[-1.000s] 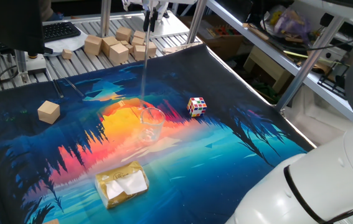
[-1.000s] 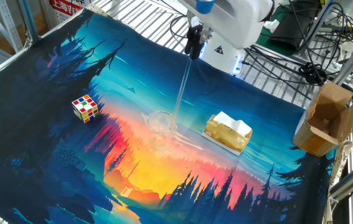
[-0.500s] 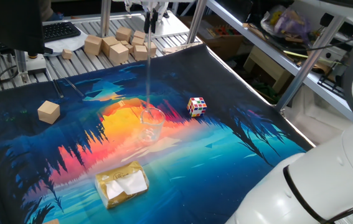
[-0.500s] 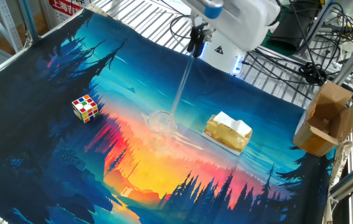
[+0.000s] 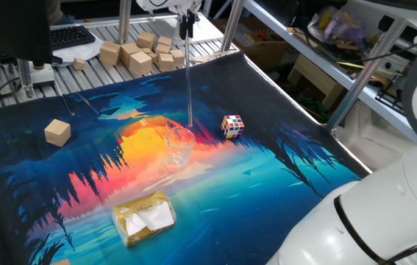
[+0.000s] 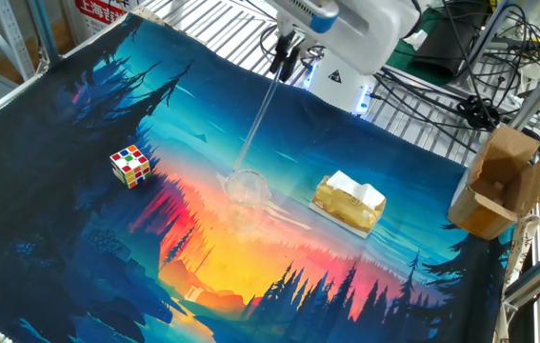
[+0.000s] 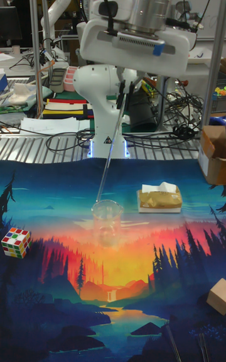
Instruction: Shake the test tube
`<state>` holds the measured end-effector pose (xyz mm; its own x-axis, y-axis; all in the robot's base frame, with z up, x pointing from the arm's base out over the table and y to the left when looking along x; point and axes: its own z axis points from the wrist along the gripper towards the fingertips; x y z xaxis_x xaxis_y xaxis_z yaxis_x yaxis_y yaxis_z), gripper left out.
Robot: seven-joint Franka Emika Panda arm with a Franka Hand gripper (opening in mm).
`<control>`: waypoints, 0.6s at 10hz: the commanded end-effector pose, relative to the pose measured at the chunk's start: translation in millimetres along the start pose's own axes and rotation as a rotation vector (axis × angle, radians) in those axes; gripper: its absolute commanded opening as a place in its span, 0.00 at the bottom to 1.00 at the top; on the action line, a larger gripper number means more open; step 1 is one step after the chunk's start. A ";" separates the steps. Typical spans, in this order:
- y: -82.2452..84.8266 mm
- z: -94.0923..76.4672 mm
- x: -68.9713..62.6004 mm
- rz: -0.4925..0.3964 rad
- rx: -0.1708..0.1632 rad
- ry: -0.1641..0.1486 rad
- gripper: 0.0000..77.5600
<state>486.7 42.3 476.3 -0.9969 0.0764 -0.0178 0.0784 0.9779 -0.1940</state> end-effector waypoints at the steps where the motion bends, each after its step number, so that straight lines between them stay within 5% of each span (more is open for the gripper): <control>1: 61.8 -16.1 20.6 0.179 -0.080 0.040 0.01; 4: 84.3 -17.7 30.6 0.214 -0.078 0.041 0.01; 6: 52.0 -17.9 16.7 0.122 -0.070 0.047 0.01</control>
<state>473.1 103.2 477.7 -0.9782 0.2077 -0.0059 0.2065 0.9685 -0.1392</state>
